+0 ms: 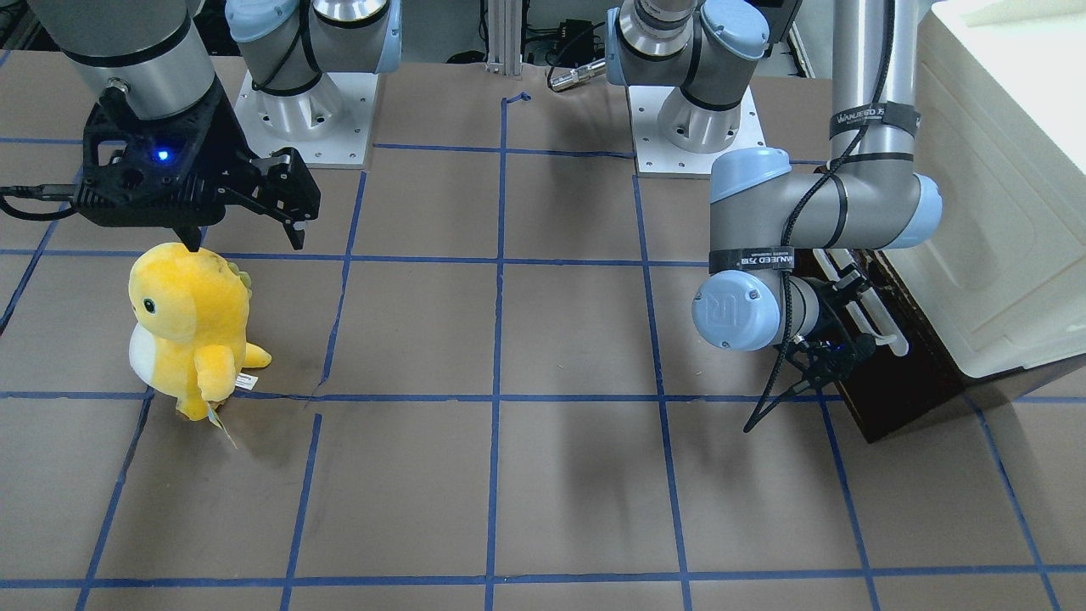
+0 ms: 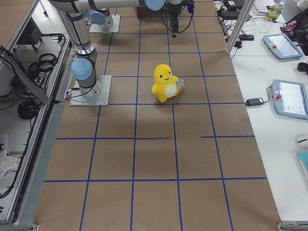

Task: Pull drawer sideways
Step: 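Move the left gripper down to the white drawer handle, then close the left gripper around the white drawer handle, then pull the handle with the left gripper, sliding the drawer out slightly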

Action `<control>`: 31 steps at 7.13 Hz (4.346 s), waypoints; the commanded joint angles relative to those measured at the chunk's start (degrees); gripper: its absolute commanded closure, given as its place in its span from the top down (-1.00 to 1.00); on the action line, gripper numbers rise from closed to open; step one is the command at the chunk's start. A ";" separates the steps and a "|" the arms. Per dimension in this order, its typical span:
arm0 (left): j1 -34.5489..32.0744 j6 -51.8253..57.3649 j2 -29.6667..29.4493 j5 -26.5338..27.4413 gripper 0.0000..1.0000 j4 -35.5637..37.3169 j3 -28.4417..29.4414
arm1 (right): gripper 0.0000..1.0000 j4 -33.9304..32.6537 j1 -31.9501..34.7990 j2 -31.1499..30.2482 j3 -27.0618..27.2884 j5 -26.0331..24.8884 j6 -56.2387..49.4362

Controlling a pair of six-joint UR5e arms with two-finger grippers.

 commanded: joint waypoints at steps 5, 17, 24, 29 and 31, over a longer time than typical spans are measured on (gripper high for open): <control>0.32 0.38 0.21 0.46 -0.23 -1.85 0.75 | 1.00 0.00 0.00 0.00 0.00 0.00 0.06; 1.28 0.82 0.13 0.64 -1.00 -1.93 1.54 | 1.00 0.00 0.00 0.00 0.00 -0.08 0.06; -0.12 0.30 -0.93 0.64 -1.00 -3.69 3.13 | 1.00 0.00 0.00 0.00 0.00 -0.08 0.06; -1.00 -0.14 -1.19 0.64 -1.00 -3.69 3.13 | 1.00 0.00 0.00 0.00 0.00 0.00 0.06; -1.00 -0.14 -1.11 0.64 -1.00 -3.69 3.13 | 1.00 0.00 0.00 0.00 0.00 -0.08 0.06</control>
